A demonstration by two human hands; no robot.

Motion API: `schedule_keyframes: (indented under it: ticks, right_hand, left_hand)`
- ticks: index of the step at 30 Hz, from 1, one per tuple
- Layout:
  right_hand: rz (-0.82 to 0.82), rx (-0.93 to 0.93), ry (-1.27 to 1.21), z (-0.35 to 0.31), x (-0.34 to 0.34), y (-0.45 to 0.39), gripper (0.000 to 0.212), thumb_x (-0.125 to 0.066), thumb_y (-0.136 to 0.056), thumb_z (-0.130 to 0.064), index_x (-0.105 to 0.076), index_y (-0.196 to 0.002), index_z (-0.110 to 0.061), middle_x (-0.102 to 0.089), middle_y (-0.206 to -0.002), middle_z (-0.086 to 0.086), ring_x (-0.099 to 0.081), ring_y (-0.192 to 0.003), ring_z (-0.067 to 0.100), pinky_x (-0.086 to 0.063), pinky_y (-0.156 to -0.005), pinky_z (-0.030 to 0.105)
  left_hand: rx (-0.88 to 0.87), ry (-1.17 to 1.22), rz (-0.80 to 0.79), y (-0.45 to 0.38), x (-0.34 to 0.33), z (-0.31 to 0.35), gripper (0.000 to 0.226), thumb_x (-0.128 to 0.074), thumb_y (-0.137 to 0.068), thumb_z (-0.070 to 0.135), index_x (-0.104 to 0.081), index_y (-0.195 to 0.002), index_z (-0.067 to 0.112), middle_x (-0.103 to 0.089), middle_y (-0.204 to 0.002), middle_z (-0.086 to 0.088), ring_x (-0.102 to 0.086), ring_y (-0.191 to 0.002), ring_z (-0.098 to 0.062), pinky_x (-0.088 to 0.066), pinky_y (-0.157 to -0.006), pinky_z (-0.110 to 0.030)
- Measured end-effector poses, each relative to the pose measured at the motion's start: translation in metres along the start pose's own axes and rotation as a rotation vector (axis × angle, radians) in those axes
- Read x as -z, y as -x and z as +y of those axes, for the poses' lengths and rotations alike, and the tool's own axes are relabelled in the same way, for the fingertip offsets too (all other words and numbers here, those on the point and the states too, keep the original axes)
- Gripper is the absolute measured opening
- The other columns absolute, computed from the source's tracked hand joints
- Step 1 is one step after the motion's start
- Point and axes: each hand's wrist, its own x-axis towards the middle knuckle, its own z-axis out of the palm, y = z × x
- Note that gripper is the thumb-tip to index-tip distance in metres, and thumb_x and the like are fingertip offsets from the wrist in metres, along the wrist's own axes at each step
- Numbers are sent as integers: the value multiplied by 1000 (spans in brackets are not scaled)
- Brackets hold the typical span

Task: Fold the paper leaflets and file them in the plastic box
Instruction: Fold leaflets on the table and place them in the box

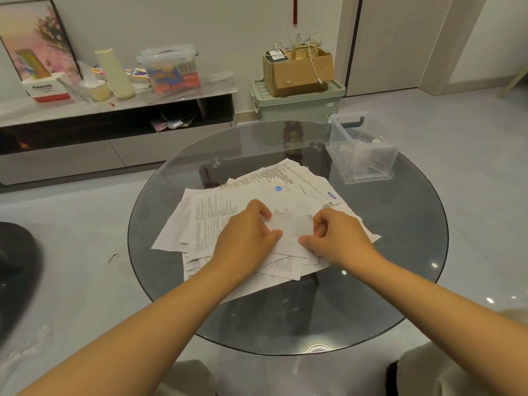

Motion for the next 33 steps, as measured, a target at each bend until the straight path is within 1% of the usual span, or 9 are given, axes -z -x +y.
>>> schedule_keyframes:
  ticks: [3, 7, 11, 14, 19, 22, 25, 30, 33]
  right_hand:
    - [1, 12, 11, 1, -3, 0, 36, -71, -79, -29, -43, -101, -22, -57, -77, -5, -57, -76, 14, -47, -68, 29]
    - [20, 33, 47, 6, -1, 0, 45, -74, -76, -29, -40, -104, -21, -53, -84, -5, -55, -81, 16, -45, -69, 30]
    - [39, 154, 196, 8, 4, -1, 26, -72, -79, -25, -52, -97, -23, -46, -101, -7, -43, -103, 16, -33, -79, 24]
    - [-13, 299, 305, 8, 6, 0, 14, -64, -86, -29, -66, -99, -28, -51, -112, -8, -36, -114, 15, -27, -93, 25]
    - [-109, 344, 315, 11, 10, 5, 33, -64, -77, -54, -65, -103, -34, -56, -111, -12, -40, -112, 10, -28, -93, 26]
    - [-82, 352, 303, 11, 14, 4, 18, -63, -83, -43, -70, -95, -31, -64, -101, -11, -50, -105, 12, -35, -89, 27]
    - [-70, 307, 216, 10, 17, 5, 16, -58, -88, -36, -70, -86, -26, -68, -88, -5, -58, -86, 14, -44, -75, 28]
    - [-37, 255, 177, 10, 12, 0, 12, -57, -90, -34, -62, -94, -24, -63, -89, -5, -54, -86, 13, -42, -72, 24]
    - [-7, 231, 227, 11, 5, -3, 21, -63, -84, -40, -60, -100, -26, -55, -88, -10, -48, -90, 12, -40, -75, 25]
  left_hand:
    - [-125, -93, -6, -2, 2, 1, 28, -69, -83, 26, -45, -97, 28, -40, -91, 12, -46, -77, -7, -32, -61, -13]
    - [-230, -157, -144, -1, 3, -4, 12, -70, -82, 28, -65, -93, 27, -48, -91, 13, -51, -90, -8, -42, -80, -20]
    - [-290, -198, -190, 1, 3, -9, 28, -72, -79, 34, -67, -105, 26, -51, -105, 13, -43, -104, -7, -40, -93, -26]
    - [-367, -283, -217, 0, 6, -8, 34, -66, -84, 39, -63, -115, 26, -53, -124, 12, -40, -116, -8, -35, -101, -25]
    - [-479, -391, -221, 0, 9, -7, 34, -52, -92, 43, -63, -118, 25, -58, -124, 10, -46, -114, -9, -39, -96, -26]
    - [-487, -350, -172, 0, 9, -5, 27, -48, -94, 34, -69, -105, 21, -65, -106, 8, -53, -100, -11, -43, -85, -28]
    - [-433, -292, -143, 2, 7, 1, 16, -47, -94, 32, -59, -86, 25, -56, -82, 10, -51, -84, -11, -36, -68, -23]
    - [-293, -185, -110, 0, -3, 2, 15, -53, -90, 41, -46, -90, 28, -55, -89, 8, -49, -84, -10, -35, -66, -21]
    - [-234, -181, -100, -4, -11, 2, 22, -60, -88, 40, -49, -101, 26, -53, -93, 8, -47, -87, -10, -37, -70, -22]
